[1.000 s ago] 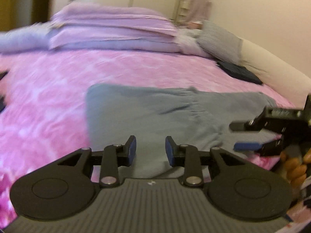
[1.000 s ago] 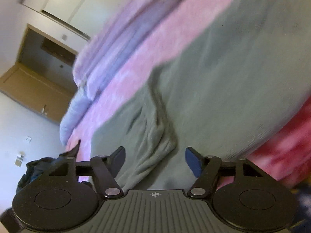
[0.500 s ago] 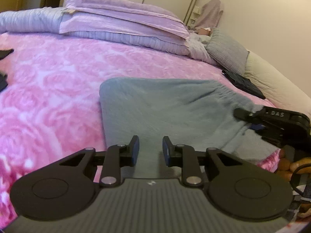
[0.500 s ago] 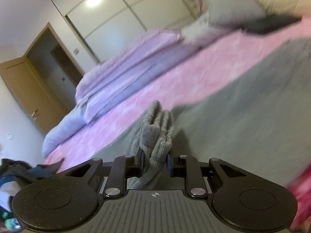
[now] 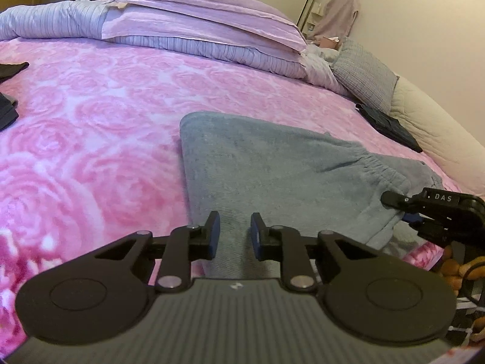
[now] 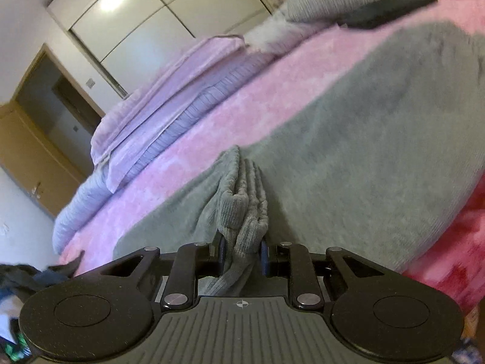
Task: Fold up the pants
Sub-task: 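Lay the cuffs onto the waistband with the right gripper and open it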
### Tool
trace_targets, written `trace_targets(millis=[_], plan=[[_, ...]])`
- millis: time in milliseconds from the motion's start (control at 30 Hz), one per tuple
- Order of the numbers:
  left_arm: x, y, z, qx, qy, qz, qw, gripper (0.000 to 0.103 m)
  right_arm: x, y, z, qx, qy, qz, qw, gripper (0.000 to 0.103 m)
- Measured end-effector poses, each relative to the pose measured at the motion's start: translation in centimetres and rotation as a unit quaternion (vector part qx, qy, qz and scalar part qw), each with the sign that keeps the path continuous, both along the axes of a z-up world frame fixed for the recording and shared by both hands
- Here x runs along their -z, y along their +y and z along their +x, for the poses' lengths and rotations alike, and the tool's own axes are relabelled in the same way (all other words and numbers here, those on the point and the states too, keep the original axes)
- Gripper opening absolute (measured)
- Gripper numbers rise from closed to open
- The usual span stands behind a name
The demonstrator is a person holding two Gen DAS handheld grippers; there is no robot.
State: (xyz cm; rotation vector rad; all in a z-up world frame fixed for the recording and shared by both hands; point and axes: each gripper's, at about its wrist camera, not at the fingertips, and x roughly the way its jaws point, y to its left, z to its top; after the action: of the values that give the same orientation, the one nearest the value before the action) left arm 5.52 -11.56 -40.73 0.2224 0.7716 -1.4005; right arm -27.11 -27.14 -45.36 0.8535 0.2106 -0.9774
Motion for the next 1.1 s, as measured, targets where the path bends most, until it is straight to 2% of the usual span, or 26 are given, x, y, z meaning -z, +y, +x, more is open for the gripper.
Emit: trace_targets(millis=[100, 233, 400, 567, 700, 767, 800, 833, 900, 967, 1000, 1067, 1100], plan=[[0.0, -0.2, -0.1, 0.003, -0.006, 0.003, 1.0, 0.018, 0.5, -0.1, -0.2, 0.013, -0.002, 0.017, 1.0, 0.018], [0.0, -0.1, -0.2, 0.005, -0.007, 0.002, 1.0, 0.018, -0.9, 0.9, -0.4, 0.02, 0.003, -0.027, 0.999, 0.018], [0.4, -0.3, -0.2, 0.007, -0.008, 0.007, 0.9999, 0.018, 1.2, -0.3, -0.9, 0.025, 0.021, 0.031, 0.999, 0.018], [0.4, -0.3, 0.1, 0.007, -0.009, 0.009, 0.9999, 0.018, -0.3, 0.7, -1.6, 0.056, 0.012, -0.013, 0.998, 0.018], [0.8, -0.6, 0.2, 0.007, -0.008, 0.015, 0.9998, 0.018, 1.2, -0.8, -1.4, 0.026, 0.056, 0.033, 0.998, 0.018], [0.6, -0.7, 0.2, 0.007, -0.012, 0.018, 0.9997, 0.017, 0.8, -0.9, -1.8, 0.019, 0.059, 0.032, 0.998, 0.025], [0.3, -0.7, 0.4, 0.004, -0.012, 0.017, 0.9998, 0.017, 0.1, -1.1, -2.0, 0.019, 0.074, 0.038, 0.996, 0.031], [-0.1, -0.7, 0.7, 0.002, -0.01, 0.011, 0.9999, 0.017, -0.6, -1.2, -2.2, 0.027, 0.086, 0.038, 0.995, 0.043], [-1.3, -1.0, 1.5, -0.007, -0.016, 0.0, 0.9998, 0.017, -2.2, -1.1, -2.7, 0.058, 0.106, 0.006, 0.993, 0.05], [-2.5, -1.9, 2.1, -0.01, -0.032, -0.011, 0.9994, 0.017, -4.0, -0.8, -2.2, 0.087, 0.134, -0.068, 0.985, 0.05], [-3.0, -2.6, 2.2, -0.008, -0.037, -0.018, 0.9991, 0.017, -4.6, -1.0, -1.6, 0.076, 0.138, -0.101, 0.982, 0.05], [-3.6, -4.8, 2.3, -0.002, -0.043, -0.023, 0.9988, 0.017, -5.0, -2.4, 0.4, 0.027, 0.148, -0.128, 0.98, 0.048], [-3.6, -6.1, 2.2, 0.001, -0.045, -0.027, 0.9986, 0.017, -4.8, -3.0, 1.3, 0.008, 0.156, -0.133, 0.979, 0.039]])
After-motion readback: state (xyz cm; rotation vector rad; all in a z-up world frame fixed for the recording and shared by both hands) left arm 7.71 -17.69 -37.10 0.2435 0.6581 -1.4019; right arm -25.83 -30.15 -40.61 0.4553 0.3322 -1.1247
